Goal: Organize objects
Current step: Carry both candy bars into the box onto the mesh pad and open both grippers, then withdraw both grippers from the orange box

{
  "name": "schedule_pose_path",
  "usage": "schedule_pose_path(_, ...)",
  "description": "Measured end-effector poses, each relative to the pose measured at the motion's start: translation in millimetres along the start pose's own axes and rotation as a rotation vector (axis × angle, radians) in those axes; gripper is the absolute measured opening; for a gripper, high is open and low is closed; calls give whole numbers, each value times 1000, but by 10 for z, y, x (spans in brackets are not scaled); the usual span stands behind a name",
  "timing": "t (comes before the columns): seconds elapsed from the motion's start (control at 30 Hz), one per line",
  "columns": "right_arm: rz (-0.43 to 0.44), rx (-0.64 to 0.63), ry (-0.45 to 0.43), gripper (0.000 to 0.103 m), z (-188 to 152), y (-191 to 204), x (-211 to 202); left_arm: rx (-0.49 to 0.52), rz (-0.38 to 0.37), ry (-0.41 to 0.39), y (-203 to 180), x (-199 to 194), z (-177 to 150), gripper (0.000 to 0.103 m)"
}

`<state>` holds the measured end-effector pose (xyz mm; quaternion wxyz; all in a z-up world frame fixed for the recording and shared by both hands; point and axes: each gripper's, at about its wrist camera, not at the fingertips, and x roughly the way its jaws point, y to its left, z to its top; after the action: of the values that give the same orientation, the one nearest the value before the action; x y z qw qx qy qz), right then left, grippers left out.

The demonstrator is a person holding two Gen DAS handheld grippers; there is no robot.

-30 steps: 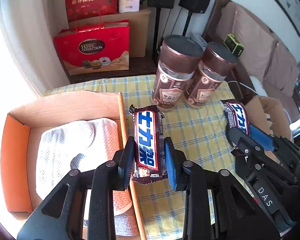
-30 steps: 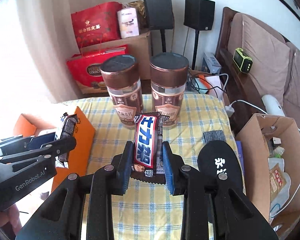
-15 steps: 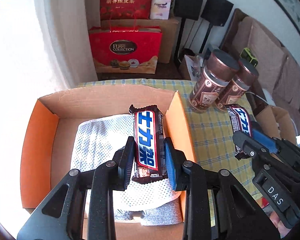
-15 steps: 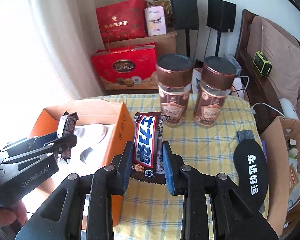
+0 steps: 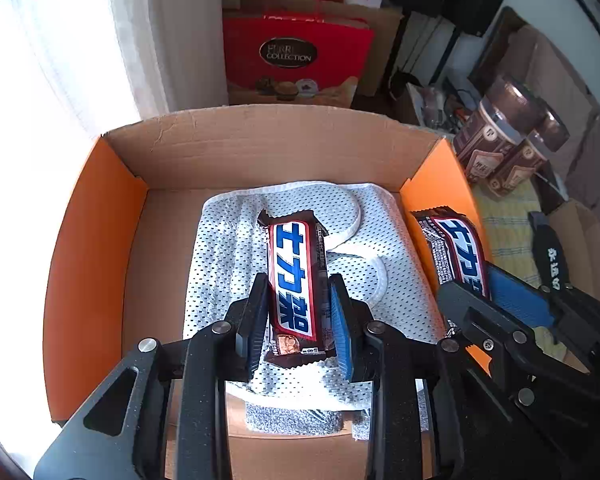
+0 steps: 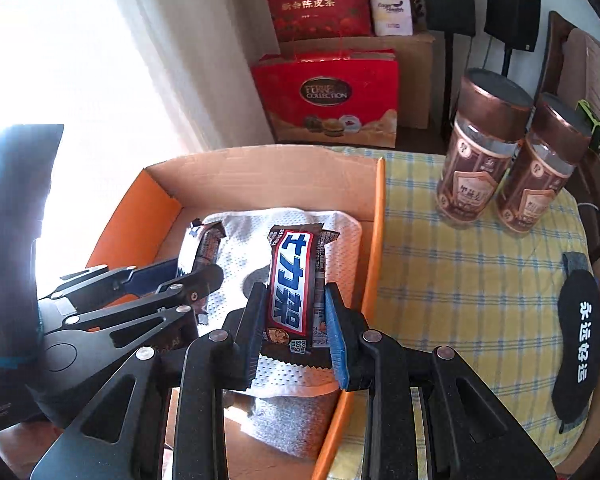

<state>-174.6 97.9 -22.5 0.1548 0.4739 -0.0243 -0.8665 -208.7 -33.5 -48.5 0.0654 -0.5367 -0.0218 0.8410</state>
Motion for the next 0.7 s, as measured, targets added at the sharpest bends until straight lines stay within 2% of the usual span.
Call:
schedule_pose_path(0.17,4,-12,31,30,-33,49,159,-5,13,25,79,114,-40,27)
schedule_pose_path(0.3,7,-7,31,31,-50,33,193,-25,-13,31,126,130,-50,44)
schedule_pose_path(0.4,22,0,12,39,-45,-3,120,-41,-26,12,173,70,-41,47)
schedule_pose_path(0.5,14,0,-12,40,-28,-34,17,-53,-20,-23,213,-23,-41,60)
schedule_pose_path(0.53,12,0,-21,42,-21,-44,-22,-54,-16,-36,225,-58,-45,61)
schedule_pose_path(0.63,-13,-5,-54,50,-17,-82,-135,-53,1,-65,249,-140,-53,67)
schedule_pose_path(0.7,-40,-13,-72,56,-26,-109,-207,-53,8,-91,273,-200,-60,74)
